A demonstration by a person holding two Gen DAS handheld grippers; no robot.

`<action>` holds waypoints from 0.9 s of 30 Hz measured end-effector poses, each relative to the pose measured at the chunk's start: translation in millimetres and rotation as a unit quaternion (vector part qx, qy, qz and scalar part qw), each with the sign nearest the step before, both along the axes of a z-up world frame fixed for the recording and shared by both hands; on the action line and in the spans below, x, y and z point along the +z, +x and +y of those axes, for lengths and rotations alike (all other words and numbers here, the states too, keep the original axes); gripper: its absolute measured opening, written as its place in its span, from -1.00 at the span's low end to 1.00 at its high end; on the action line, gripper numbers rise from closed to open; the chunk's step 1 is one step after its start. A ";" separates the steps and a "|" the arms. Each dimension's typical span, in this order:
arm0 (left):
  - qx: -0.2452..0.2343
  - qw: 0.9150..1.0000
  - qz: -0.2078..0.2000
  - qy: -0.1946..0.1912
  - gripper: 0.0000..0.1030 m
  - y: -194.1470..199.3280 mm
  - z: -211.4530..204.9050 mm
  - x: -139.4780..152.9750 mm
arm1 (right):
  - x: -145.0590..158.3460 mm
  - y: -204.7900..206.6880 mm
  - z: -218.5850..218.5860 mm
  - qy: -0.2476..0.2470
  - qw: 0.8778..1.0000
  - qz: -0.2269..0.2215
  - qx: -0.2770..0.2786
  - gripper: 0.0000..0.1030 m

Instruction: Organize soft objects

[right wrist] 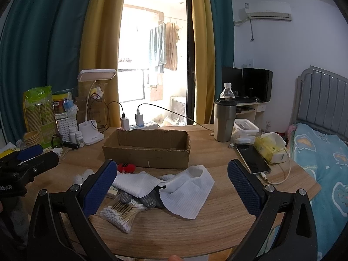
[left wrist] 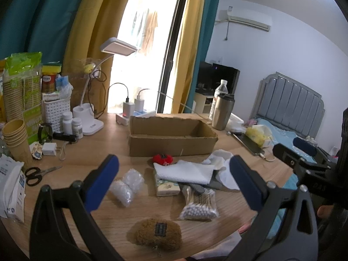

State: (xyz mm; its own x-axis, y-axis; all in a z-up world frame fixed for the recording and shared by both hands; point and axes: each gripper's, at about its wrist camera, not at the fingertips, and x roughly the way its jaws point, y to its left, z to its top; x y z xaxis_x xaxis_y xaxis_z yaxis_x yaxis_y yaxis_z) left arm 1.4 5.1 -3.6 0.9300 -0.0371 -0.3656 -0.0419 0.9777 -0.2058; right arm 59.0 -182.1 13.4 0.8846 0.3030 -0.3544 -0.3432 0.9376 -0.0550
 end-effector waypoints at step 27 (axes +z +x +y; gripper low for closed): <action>0.034 0.997 0.071 0.017 0.99 36.3 23.5 -34.2 | -38.1 48.1 -30.3 -0.005 0.998 0.049 -0.038 1.00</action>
